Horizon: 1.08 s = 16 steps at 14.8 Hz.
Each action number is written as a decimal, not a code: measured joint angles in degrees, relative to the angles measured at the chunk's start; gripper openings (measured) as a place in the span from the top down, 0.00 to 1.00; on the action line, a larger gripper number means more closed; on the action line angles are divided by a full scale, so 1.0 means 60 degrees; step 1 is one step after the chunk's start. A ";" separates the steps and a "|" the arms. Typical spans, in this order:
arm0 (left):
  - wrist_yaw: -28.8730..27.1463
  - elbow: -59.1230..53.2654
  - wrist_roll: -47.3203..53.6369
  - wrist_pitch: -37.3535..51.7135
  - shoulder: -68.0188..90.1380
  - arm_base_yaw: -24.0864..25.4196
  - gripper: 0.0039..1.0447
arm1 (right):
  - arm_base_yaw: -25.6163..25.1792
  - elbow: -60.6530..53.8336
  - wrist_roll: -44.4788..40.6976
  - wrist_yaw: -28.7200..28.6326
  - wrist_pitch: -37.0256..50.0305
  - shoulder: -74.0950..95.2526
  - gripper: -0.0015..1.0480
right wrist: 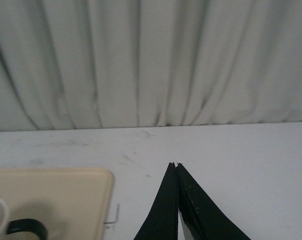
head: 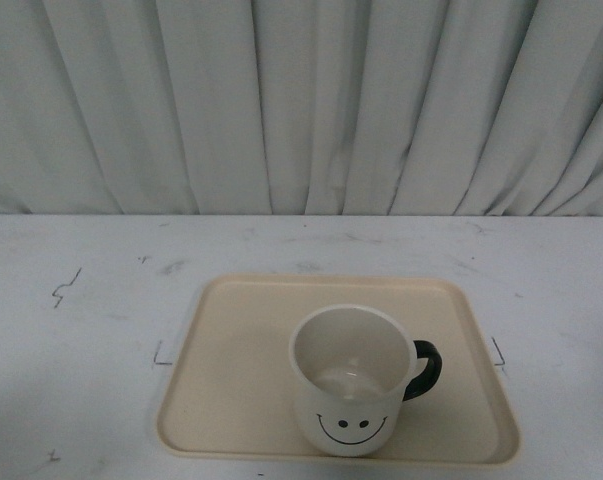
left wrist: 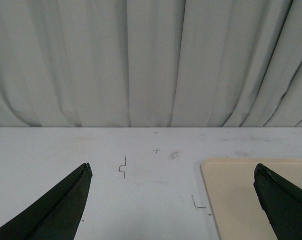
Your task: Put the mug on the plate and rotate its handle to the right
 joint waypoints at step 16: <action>0.0000 0.0000 0.0000 0.0000 0.0000 0.0000 0.06 | -0.0273 -0.0521 0.0007 -0.0073 -0.7129 -0.7934 0.98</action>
